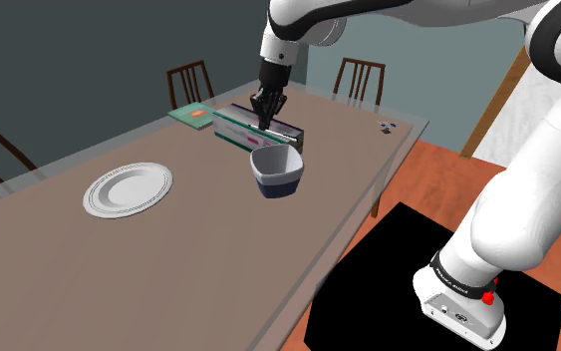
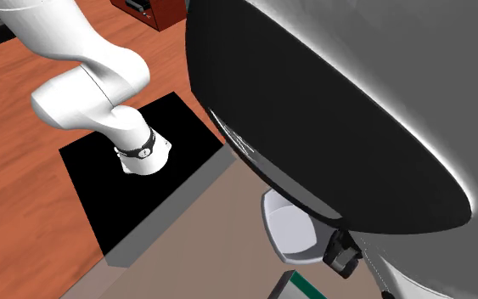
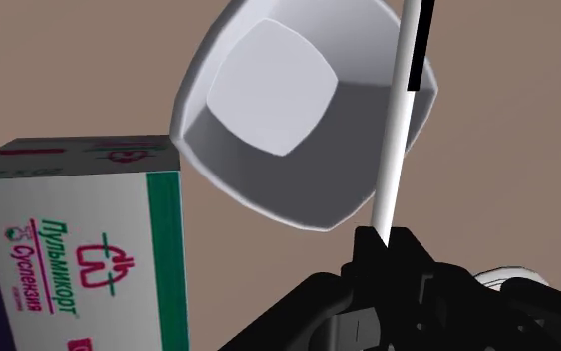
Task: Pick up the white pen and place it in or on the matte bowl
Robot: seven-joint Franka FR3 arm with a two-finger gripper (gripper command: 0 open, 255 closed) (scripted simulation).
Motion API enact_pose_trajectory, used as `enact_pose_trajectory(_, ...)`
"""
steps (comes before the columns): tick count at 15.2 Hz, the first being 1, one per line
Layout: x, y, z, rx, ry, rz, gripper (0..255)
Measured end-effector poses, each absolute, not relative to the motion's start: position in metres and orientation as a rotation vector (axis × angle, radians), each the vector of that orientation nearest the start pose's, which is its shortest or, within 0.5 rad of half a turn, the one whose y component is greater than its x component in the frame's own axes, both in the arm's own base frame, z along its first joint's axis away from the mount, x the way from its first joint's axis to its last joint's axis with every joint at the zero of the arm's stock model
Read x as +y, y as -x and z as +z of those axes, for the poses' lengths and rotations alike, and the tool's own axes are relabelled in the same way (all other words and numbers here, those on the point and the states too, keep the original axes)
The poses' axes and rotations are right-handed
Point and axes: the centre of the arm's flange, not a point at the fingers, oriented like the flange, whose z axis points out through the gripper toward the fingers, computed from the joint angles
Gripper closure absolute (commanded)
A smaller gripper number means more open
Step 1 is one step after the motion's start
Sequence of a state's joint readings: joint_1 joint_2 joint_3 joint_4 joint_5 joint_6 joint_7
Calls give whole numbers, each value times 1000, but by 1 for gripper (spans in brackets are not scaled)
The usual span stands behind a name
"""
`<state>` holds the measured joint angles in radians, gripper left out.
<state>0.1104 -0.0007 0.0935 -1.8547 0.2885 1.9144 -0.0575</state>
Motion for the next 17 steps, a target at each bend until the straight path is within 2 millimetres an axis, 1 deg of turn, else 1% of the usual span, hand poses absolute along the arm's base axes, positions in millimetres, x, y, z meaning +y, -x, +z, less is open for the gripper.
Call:
enact_pose_trajectory(3,133,-553,508,-246,2853,-57,255)
enact_pose_trajectory(13,134,-553,455,-246,2853,-57,255)
enact_pose_trajectory(17,134,-553,451,-246,2853,-57,255)
